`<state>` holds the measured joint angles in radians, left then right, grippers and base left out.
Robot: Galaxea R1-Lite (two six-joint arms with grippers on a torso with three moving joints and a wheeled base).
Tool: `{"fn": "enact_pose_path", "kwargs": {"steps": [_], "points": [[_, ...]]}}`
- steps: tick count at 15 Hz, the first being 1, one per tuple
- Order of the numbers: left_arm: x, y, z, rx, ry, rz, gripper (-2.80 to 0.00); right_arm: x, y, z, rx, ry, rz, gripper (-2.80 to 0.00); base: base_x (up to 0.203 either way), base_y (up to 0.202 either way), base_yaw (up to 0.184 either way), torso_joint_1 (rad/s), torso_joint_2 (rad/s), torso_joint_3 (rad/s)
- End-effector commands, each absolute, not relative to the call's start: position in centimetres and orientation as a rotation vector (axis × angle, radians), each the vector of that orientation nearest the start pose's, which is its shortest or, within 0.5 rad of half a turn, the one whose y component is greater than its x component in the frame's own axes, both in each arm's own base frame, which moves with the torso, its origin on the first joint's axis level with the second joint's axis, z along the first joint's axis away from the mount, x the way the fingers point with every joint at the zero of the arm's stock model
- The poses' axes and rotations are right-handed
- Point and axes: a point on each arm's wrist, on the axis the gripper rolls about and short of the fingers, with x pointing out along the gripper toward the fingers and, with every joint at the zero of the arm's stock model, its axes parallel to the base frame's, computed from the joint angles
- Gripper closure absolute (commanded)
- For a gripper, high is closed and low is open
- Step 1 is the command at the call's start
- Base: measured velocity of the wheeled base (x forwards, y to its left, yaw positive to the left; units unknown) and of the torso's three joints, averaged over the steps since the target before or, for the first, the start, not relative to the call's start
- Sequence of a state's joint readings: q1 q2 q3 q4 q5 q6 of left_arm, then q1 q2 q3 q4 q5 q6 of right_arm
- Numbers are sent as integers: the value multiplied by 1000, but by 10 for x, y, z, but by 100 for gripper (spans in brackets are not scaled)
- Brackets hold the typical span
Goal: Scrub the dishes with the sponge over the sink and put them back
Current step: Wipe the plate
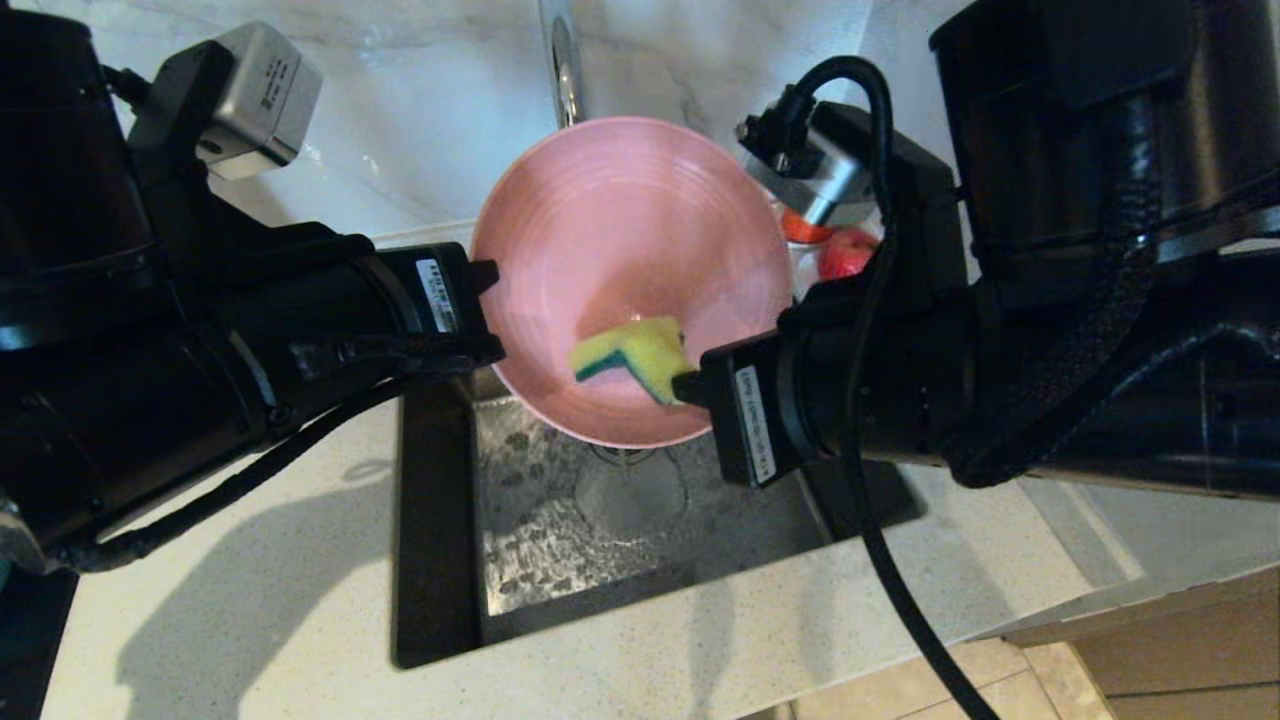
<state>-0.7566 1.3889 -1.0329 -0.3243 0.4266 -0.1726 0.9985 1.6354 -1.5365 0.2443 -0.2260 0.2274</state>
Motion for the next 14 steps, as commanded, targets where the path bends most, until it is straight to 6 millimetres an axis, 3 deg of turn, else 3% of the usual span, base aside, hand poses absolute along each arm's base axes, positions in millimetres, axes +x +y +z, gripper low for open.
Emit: {"fn": "enact_pose_path", "kwargs": {"steps": [1, 8, 10, 14], "points": [[178, -154, 303, -160, 49, -321, 0, 171, 232, 329, 31, 353, 682, 0, 0, 0, 0, 0, 0, 0], [172, -148, 286, -129, 91, -326, 0, 183, 223, 351, 91, 275, 651, 0, 0, 0, 0, 0, 0, 0], [172, -148, 282, -121, 103, -324, 0, 179, 225, 359, 104, 258, 672, 0, 0, 0, 0, 0, 0, 0], [184, -158, 281, -128, 97, -313, 0, 161, 234, 355, 91, 307, 730, 0, 0, 0, 0, 0, 0, 0]]}}
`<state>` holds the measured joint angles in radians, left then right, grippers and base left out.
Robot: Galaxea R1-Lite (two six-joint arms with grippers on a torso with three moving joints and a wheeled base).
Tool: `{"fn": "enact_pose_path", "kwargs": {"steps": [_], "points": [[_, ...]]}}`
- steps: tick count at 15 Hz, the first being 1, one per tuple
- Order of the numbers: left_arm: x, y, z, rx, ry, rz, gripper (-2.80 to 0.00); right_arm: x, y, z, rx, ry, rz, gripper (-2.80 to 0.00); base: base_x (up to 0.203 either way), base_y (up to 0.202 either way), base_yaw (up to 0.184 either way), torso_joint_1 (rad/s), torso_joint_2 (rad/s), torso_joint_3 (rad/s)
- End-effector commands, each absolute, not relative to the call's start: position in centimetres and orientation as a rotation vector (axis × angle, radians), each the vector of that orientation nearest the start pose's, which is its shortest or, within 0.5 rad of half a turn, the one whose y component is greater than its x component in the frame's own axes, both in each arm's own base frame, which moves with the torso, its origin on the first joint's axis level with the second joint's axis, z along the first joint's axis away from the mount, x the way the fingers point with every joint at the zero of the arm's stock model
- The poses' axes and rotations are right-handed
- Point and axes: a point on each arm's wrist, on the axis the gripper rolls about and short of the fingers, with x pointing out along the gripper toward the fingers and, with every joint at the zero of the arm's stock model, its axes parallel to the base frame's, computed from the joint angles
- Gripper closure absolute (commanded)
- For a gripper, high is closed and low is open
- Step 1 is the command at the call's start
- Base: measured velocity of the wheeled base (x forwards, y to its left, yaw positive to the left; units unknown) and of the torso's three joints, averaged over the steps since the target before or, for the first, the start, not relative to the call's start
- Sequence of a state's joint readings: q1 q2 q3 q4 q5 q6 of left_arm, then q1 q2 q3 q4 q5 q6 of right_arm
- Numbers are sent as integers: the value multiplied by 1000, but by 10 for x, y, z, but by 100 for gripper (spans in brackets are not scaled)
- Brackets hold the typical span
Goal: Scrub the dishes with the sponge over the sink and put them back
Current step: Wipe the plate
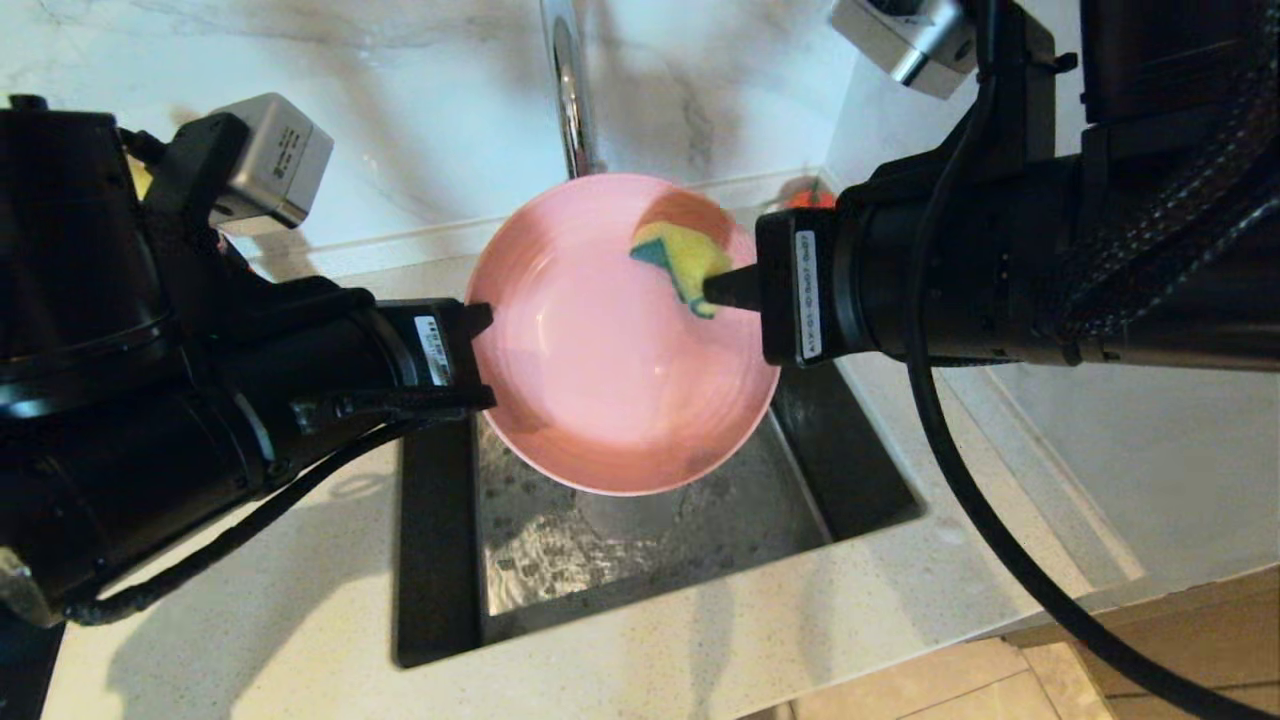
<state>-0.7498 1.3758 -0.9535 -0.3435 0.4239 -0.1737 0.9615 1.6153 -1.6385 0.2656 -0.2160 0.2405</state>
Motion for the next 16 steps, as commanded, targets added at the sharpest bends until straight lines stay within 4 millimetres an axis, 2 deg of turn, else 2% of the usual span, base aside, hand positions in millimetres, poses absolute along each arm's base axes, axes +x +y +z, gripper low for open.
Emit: {"fn": "enact_pose_path", "kwargs": {"steps": [1, 3, 5, 8, 11, 16], "points": [[190, -163, 282, -136, 86, -310, 0, 156, 237, 354, 101, 325, 745, 0, 0, 0, 0, 0, 0, 0], [204, -169, 287, -157, 53, -291, 0, 141, 242, 353, 119, 365, 789, 0, 0, 0, 0, 0, 0, 0], [211, -168, 291, -168, 37, -277, 0, 128, 239, 356, 126, 394, 819, 0, 0, 0, 0, 0, 0, 0], [215, -168, 300, -183, 11, -271, 0, 123, 240, 359, 138, 408, 837, 0, 0, 0, 0, 0, 0, 0], [212, -165, 310, -198, -13, -271, 0, 129, 245, 349, 149, 450, 813, 0, 0, 0, 0, 0, 0, 0], [198, -154, 314, -204, -19, -276, 0, 169, 250, 338, 163, 464, 729, 0, 0, 0, 0, 0, 0, 0]]}}
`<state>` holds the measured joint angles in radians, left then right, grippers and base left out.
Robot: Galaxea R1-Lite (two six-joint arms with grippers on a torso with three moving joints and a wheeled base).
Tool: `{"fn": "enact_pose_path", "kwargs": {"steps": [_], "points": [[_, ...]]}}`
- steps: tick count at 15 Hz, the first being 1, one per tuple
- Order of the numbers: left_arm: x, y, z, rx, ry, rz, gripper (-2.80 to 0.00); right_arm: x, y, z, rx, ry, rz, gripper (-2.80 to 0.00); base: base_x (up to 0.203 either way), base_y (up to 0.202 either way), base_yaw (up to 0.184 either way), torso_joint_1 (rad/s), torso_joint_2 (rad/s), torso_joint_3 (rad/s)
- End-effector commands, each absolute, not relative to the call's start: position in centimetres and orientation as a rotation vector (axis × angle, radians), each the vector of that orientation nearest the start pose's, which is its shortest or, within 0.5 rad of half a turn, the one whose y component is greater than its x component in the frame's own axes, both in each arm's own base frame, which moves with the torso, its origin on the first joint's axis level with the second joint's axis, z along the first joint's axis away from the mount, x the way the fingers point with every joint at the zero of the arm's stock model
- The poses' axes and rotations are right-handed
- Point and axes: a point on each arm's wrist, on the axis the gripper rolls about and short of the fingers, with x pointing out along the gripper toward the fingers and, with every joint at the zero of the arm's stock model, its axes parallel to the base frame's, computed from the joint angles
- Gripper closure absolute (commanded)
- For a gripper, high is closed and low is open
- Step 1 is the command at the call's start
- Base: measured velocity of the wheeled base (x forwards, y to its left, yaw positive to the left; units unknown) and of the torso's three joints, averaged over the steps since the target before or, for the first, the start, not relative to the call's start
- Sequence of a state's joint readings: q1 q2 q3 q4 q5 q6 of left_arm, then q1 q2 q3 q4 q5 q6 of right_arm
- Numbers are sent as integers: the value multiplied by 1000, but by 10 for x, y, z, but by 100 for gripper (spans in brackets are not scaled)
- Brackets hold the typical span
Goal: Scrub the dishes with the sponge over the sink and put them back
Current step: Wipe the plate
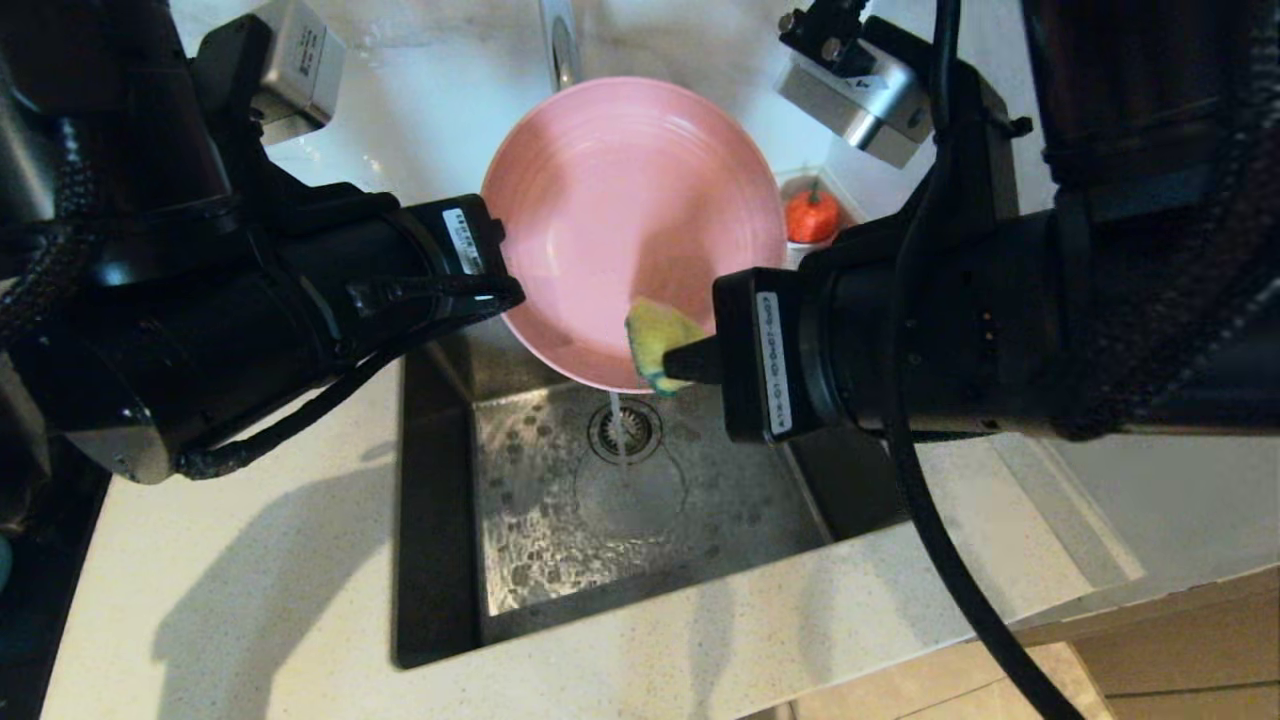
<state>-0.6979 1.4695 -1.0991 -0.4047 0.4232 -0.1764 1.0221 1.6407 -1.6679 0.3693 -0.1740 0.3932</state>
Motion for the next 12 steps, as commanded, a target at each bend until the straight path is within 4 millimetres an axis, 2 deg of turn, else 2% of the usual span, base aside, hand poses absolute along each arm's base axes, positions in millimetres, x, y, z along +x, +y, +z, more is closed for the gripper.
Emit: {"fn": "enact_pose_path", "kwargs": {"steps": [1, 4, 8, 12], "points": [[195, -152, 316, -205, -20, -279, 0, 178, 251, 337, 170, 448, 710, 0, 0, 0, 0, 0, 0, 0], [188, -146, 315, -203, -9, -285, 0, 194, 248, 342, 184, 402, 676, 0, 0, 0, 0, 0, 0, 0], [184, -144, 301, -182, 25, -287, 0, 200, 241, 355, 202, 354, 655, 0, 0, 0, 0, 0, 0, 0], [180, -143, 286, -156, 67, -318, 0, 201, 242, 358, 146, 320, 672, 0, 0, 0, 0, 0, 0, 0]]}}
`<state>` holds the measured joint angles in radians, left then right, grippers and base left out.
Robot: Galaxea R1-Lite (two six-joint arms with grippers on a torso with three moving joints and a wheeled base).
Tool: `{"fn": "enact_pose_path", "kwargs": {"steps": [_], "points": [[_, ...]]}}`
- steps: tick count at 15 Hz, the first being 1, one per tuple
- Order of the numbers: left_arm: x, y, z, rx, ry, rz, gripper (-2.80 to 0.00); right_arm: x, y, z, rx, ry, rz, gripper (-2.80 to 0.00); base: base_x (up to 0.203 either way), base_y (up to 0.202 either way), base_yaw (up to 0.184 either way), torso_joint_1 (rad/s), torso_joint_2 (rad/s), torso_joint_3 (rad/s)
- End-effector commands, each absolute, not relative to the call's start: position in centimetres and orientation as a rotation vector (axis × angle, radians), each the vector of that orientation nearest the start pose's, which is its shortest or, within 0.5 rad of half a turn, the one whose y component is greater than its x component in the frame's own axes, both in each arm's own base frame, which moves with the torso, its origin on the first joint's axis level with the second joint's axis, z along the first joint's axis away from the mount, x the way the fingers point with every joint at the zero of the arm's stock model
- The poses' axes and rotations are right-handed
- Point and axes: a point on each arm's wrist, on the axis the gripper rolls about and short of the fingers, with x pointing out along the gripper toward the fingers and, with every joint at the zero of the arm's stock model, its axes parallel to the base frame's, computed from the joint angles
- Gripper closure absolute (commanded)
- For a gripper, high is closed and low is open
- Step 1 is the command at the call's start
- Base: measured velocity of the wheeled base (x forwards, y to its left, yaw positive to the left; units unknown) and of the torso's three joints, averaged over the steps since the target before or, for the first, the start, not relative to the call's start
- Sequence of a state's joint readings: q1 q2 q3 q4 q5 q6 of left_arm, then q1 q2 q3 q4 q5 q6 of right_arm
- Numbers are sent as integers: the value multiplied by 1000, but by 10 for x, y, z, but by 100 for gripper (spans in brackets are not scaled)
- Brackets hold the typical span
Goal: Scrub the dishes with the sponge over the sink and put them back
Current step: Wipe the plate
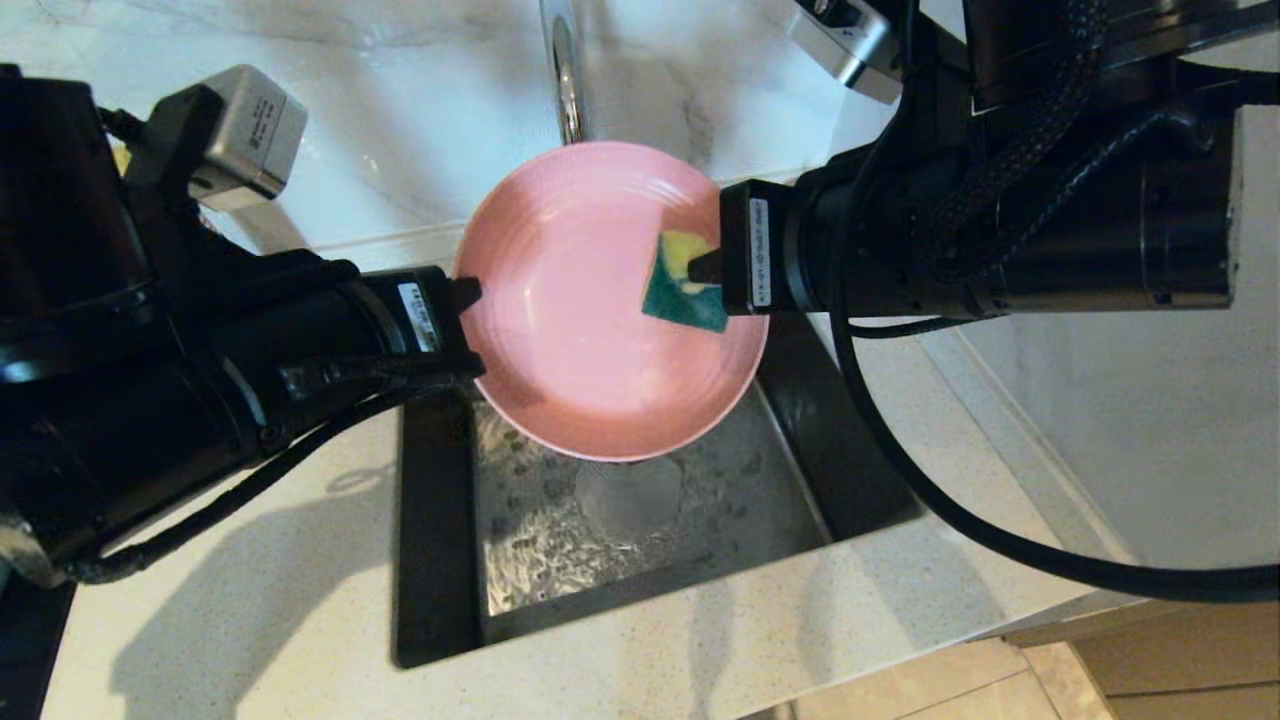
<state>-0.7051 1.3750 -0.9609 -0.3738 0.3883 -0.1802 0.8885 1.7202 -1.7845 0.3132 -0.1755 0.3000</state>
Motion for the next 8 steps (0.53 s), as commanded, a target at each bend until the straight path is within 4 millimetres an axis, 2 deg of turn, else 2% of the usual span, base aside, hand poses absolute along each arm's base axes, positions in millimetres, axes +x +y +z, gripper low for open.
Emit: {"fn": "enact_pose_path", "kwargs": {"steps": [1, 8], "points": [[180, -143, 286, -156, 68, -322, 0, 201, 245, 357, 135, 320, 679, 0, 0, 0, 0, 0, 0, 0], [183, -146, 296, -177, 41, -326, 0, 190, 286, 341, 84, 354, 774, 0, 0, 0, 0, 0, 0, 0]]}}
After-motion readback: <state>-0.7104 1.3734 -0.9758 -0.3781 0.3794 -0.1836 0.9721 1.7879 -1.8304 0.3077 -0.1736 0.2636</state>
